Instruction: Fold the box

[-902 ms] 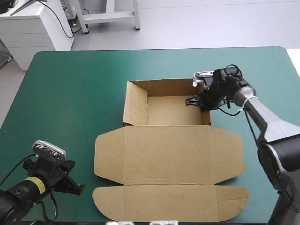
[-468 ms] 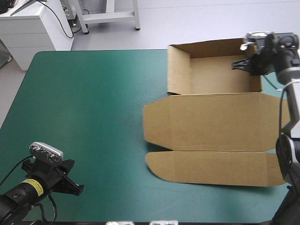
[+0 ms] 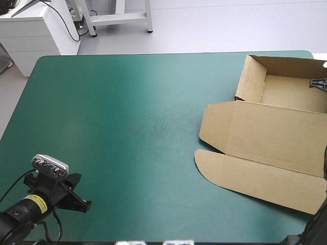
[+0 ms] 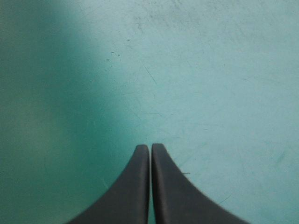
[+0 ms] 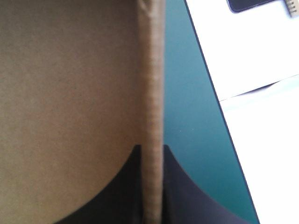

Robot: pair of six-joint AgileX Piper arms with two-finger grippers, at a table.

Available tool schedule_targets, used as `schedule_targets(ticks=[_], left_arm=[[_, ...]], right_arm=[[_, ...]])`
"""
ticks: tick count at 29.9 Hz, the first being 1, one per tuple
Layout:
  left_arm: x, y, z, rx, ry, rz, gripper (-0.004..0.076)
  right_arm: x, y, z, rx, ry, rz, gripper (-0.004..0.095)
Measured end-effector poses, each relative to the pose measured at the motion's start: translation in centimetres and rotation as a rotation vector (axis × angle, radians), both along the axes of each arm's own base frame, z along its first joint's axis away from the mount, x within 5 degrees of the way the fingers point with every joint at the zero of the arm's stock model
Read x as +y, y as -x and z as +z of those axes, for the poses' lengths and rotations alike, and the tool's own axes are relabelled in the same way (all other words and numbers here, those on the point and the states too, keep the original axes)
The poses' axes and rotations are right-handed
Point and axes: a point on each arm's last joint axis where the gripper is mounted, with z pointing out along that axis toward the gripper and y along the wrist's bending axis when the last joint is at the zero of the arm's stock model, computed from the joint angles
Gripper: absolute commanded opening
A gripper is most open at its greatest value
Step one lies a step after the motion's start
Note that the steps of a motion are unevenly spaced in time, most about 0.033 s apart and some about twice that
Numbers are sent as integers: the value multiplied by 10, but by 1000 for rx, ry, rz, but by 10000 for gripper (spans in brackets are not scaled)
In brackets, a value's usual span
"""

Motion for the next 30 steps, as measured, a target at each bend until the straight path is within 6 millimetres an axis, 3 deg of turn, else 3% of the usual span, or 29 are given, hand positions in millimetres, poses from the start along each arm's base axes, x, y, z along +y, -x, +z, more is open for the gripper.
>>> schedule_targets(ticks=[3, 7, 9, 12, 14, 17, 19, 24, 27, 30], left_arm=[[0, 0, 0, 0, 3, 2, -8], [0, 0, 0, 0, 2, 2, -8], [0, 0, 0, 0, 2, 2, -8], [0, 0, 0, -1, 2, 2, -8], [0, 0, 0, -1, 2, 2, -8], [0, 0, 0, -3, 3, 2, -8], [0, 0, 1, -11, 7, 0, -8], [-1, -1, 1, -17, 11, -1, -8], [0, -1, 1, -15, 10, 0, -8], [0, 0, 0, 1, 1, 2, -8]], right_arm=[[-5, -4, -17, 39, -31, 10, 343], [-5, -6, -22, 59, -43, 19, 724], [-5, -6, -12, 47, -36, 19, 805], [-5, -6, 13, -21, -9, 10, 811], [-1, -1, 35, -83, 0, 11, 779], [13, 14, 75, -191, -19, 35, 621], [28, 30, 108, -276, -23, 68, 481], [58, 57, 155, -422, -55, 164, -24], [79, 63, 167, -460, -68, 229, 0], [115, 66, 172, -461, -84, 337, 0]])
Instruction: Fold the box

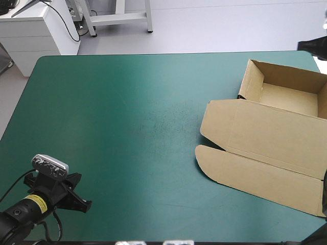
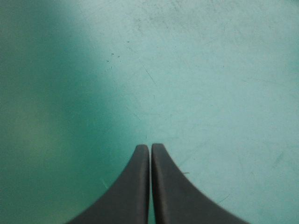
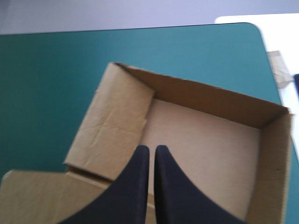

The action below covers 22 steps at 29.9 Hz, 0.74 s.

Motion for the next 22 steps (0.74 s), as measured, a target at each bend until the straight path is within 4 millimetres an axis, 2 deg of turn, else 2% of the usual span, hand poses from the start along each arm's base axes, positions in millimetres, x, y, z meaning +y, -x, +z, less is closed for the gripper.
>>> schedule_targets(ticks=[5, 8, 9, 11, 15, 20, 22], left_arm=[[1, 2, -2, 37, 3, 18, -8], [0, 2, -2, 40, 24, 21, -8], [0, 2, -2, 43, 31, 21, -8], [-1, 2, -2, 47, 40, 22, -8], [-1, 2, 1, 10, 60, 12, -8], [1, 9, 8, -74, 89, -10, -8], [3, 12, 9, -92, 93, -14, -8]], right_arm=[[70, 14, -18, 63, 31, 209, 0], [109, 36, -30, 47, 68, 320, -2], [119, 45, -40, 56, 80, 356, -2], [133, 64, -47, 24, 103, 415, -2], [141, 109, -77, 0, 110, 464, -2], [126, 173, -108, -94, 118, 434, -2], [121, 192, -118, -149, 116, 422, -2]])
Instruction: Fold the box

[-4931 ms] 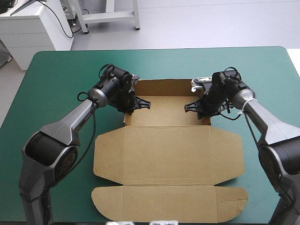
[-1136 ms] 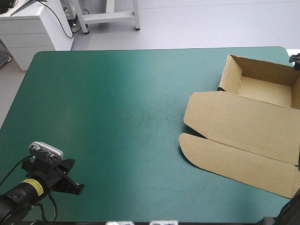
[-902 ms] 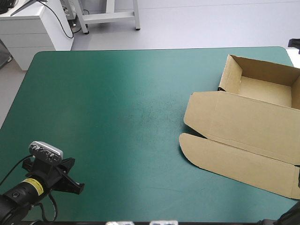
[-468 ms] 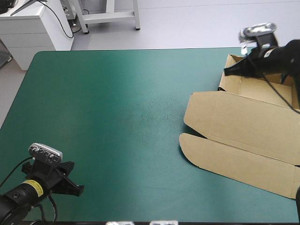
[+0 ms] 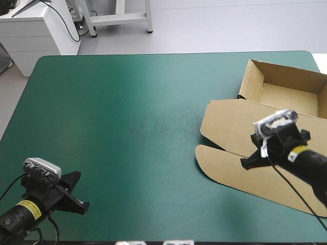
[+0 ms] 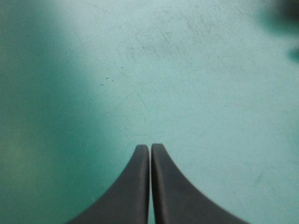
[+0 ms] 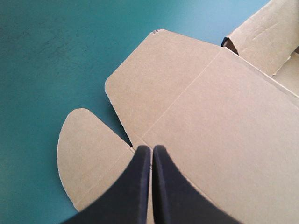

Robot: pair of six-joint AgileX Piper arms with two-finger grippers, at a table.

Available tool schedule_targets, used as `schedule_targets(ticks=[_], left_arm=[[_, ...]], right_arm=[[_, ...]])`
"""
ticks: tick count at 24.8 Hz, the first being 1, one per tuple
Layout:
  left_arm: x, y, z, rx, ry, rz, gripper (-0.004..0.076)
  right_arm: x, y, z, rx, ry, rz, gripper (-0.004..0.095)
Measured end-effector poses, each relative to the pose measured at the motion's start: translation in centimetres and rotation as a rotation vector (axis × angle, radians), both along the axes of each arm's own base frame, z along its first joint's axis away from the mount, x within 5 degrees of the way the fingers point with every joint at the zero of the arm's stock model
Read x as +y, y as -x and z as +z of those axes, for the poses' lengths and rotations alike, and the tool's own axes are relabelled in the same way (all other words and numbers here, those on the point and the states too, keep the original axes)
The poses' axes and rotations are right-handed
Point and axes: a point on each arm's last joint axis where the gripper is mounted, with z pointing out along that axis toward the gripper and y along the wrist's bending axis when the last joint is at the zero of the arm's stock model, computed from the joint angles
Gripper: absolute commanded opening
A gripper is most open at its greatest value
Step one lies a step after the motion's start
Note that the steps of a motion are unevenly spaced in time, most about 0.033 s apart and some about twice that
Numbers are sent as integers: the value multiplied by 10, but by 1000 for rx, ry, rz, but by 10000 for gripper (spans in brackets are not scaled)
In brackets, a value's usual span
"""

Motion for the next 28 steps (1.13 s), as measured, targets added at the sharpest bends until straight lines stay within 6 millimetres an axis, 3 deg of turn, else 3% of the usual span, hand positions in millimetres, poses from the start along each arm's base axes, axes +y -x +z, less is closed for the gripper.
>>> schedule_targets(ticks=[6, 12, 20, 28], left_arm=[[6, 11, -14, -31, 7, -7, -8], [13, 25, -27, -68, 36, -11, -8], [20, 38, -31, -131, 77, -12, -8], [20, 38, -31, -135, 81, -13, -8]], right_arm=[[-15, 63, -38, -155, -23, -17, -2], [-26, 102, -55, -288, -63, -55, -2], [-32, 126, -70, -298, -70, -66, -2], [-33, 130, -77, -235, -44, -64, -2]])
